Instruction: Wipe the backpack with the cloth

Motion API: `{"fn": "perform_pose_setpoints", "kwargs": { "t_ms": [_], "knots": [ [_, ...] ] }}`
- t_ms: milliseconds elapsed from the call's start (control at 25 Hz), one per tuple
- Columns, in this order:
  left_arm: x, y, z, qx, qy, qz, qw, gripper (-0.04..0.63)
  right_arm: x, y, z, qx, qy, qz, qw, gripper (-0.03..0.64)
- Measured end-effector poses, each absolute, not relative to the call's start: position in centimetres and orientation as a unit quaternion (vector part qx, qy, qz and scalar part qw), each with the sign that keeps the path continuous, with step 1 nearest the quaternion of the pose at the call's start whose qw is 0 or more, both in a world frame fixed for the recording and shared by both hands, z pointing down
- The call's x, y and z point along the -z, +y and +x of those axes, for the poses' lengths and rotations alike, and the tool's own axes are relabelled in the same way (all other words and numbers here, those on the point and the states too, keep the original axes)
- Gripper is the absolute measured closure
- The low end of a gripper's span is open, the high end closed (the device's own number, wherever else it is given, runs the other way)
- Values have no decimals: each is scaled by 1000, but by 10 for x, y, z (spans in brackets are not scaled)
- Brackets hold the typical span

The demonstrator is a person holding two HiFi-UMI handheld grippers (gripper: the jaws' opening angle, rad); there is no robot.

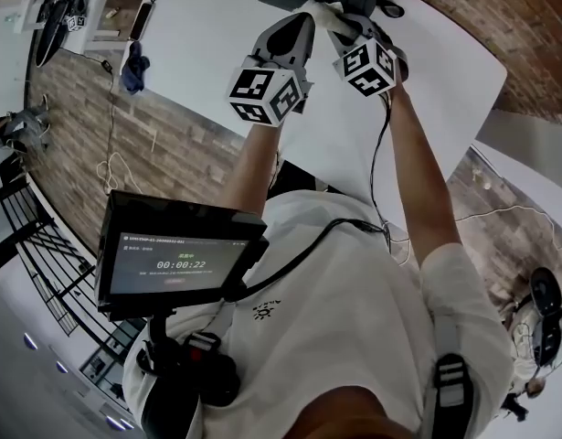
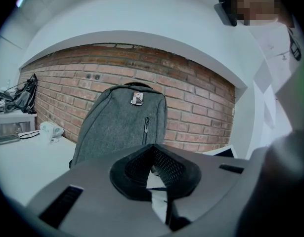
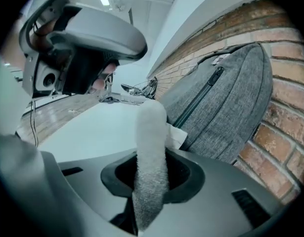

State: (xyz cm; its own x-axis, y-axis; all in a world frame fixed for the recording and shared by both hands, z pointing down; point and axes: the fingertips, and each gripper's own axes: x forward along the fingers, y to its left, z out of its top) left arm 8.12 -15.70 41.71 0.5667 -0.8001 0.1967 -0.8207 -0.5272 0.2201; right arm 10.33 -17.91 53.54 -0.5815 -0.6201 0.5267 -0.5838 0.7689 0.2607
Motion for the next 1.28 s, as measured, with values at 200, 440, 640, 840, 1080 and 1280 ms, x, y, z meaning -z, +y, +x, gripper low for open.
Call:
{"fn": "perform_pose_setpoints", "kwargs": {
  "t_ms": [200,440,640,840,1080,1280],
  "knots": [
    [-419,-152,78,-32,-467,872,146,595,-509,-168,102,-17,-905,356,230,520],
    [-412,-130,67,-26,-467,872,145,595,-493,-134,93,-49,-908,369,193,520],
    [-420,-120,58,-30,-467,871,148,595,-501,-118,87,-68,-905,375,190,520],
    [-429,-111,54,-33,-466,871,152,594,-497,-109,96,-84,-899,396,169,520],
    [-432,-107,64,-33,-455,876,157,595,-490,-105,108,-91,-891,416,157,520],
    [-432,-107,69,-31,-448,879,157,594,-491,-103,115,-93,-885,428,156,520]
  ]
}}
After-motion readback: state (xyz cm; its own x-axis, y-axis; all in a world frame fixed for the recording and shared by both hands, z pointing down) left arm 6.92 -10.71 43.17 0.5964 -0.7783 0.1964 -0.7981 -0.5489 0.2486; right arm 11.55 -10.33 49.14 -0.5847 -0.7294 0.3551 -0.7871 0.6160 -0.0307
